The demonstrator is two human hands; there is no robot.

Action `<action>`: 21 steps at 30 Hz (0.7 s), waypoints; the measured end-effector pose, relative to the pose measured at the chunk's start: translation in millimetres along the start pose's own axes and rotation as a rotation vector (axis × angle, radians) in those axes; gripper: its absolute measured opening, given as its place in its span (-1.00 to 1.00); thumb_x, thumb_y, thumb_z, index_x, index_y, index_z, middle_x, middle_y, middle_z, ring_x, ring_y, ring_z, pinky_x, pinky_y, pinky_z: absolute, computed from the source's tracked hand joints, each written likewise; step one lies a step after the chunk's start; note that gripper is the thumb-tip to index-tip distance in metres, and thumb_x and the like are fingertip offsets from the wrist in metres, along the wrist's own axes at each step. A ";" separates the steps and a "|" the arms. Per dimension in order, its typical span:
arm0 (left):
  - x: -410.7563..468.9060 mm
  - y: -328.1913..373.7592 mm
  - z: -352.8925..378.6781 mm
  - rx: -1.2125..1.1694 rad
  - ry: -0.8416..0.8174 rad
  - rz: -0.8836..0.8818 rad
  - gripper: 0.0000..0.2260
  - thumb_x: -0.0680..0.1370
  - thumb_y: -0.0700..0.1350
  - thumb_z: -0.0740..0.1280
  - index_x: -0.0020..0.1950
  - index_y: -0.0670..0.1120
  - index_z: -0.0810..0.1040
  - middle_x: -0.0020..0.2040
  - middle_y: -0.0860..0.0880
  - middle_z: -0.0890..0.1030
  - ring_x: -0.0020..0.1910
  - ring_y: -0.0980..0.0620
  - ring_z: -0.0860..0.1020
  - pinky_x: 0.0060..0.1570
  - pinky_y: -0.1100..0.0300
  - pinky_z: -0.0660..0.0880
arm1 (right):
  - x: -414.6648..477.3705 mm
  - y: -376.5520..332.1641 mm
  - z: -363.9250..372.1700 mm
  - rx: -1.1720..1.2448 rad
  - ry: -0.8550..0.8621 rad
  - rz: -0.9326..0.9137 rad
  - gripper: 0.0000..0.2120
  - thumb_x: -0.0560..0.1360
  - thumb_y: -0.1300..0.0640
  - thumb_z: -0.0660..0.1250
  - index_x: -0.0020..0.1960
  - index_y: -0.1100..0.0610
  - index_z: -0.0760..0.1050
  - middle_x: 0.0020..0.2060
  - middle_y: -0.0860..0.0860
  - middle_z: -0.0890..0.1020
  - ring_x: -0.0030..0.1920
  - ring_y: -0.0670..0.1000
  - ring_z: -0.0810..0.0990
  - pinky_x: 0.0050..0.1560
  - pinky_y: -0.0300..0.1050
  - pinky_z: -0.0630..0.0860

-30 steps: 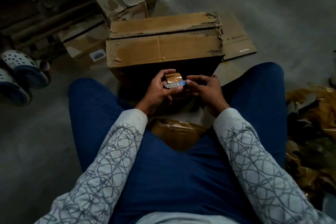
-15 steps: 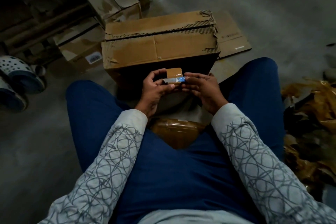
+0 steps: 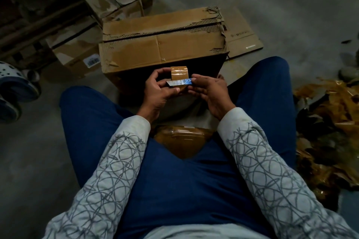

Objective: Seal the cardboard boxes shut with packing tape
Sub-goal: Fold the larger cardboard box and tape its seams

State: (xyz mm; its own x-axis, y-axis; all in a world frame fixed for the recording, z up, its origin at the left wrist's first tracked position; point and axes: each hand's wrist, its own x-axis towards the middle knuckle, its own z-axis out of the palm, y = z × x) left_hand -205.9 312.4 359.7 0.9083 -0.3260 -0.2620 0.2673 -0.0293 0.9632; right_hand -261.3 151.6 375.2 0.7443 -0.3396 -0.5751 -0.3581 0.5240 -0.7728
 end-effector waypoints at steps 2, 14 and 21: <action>0.1 0.1 0.4 0.016 -0.004 0.010 -0.46 0.42 -0.44 0.46 0.35 -0.15 0.44 0.15 -0.11 0.63 0.12 0.00 0.66 0.02 0.14 0.63 | -0.6 0.7 -0.9 0.051 -0.008 0.050 -0.82 0.54 0.26 0.40 0.13 0.24 0.61 -0.15 0.11 0.75 -0.11 0.04 0.73 0.00 -0.08 0.67; -2.4 2.8 -5.7 -0.356 -0.034 -0.141 -0.51 0.49 -0.37 0.42 0.40 -0.23 0.40 0.20 -0.26 0.63 0.20 -0.18 0.63 0.20 -0.04 0.58 | -0.4 0.3 -1.5 0.102 -0.082 0.124 -0.79 0.53 0.21 0.42 0.15 0.23 0.60 -0.06 0.15 0.71 -0.14 0.01 0.72 -0.11 -0.16 0.65; -1.3 3.8 -1.3 -0.380 0.040 -0.175 -0.60 0.50 -0.28 0.47 0.30 -0.19 0.48 0.14 -0.21 0.68 0.14 -0.14 0.66 0.09 0.02 0.63 | -0.9 0.4 -0.7 0.014 -0.117 0.067 -0.80 0.53 0.21 0.42 0.15 0.19 0.60 -0.07 0.11 0.73 -0.08 0.03 0.73 -0.05 -0.12 0.65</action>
State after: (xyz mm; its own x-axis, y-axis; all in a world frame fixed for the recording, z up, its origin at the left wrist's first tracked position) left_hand -205.6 314.0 363.6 0.8486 -0.3097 -0.4288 0.5113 0.2724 0.8151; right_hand -262.5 151.5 375.2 0.7800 -0.2107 -0.5892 -0.4017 0.5534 -0.7297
